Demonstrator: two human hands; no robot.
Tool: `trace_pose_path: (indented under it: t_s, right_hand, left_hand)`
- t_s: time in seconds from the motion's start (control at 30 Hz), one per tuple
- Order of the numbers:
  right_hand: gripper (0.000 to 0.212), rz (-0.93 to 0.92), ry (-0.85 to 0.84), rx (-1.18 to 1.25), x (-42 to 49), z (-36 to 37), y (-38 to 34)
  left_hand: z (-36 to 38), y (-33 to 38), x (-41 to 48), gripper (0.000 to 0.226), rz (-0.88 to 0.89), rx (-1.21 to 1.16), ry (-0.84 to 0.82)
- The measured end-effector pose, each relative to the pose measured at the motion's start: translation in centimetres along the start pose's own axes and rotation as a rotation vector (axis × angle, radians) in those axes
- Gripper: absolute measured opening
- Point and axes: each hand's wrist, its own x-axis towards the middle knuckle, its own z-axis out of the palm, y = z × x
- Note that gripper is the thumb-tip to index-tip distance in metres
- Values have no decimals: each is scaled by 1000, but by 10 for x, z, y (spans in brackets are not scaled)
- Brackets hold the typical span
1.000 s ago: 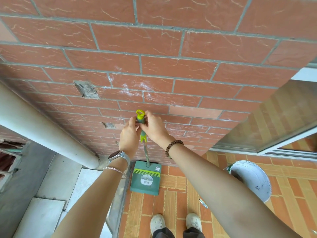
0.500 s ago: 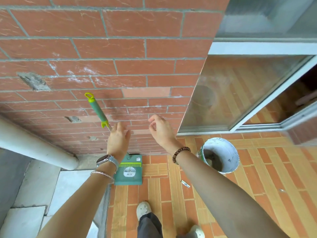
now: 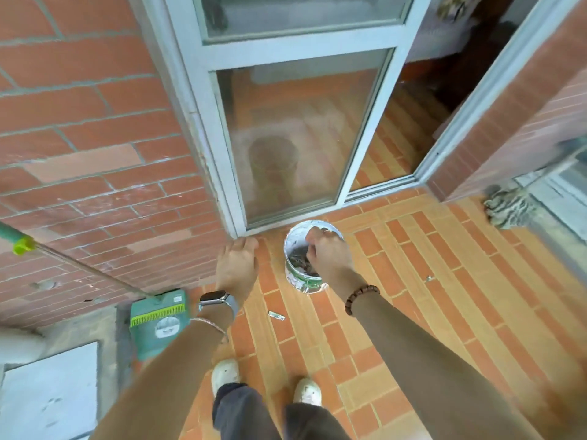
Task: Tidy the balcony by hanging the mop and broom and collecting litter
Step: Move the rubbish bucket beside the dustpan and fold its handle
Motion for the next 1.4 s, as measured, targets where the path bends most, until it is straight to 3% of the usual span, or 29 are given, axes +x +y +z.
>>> trace_pose_path:
  t_s: [0.3,0.57,1.1,1.4]
  right_hand:
    - [32,132,64,-57,1,-31,122]
    - [32,234,70,29,56,-53,207]
    - [28,191,-7,64,222,-114,327]
    - [27,-20,-92,62,323,-118,390]
  left_hand:
    - [44,96,56,32,187,114,-40]
    - [80,158,141,35,223,148,-105]
    - [106,248,311,21,159,144,-134]
    - [144,286,364,26,-64,167,-78]
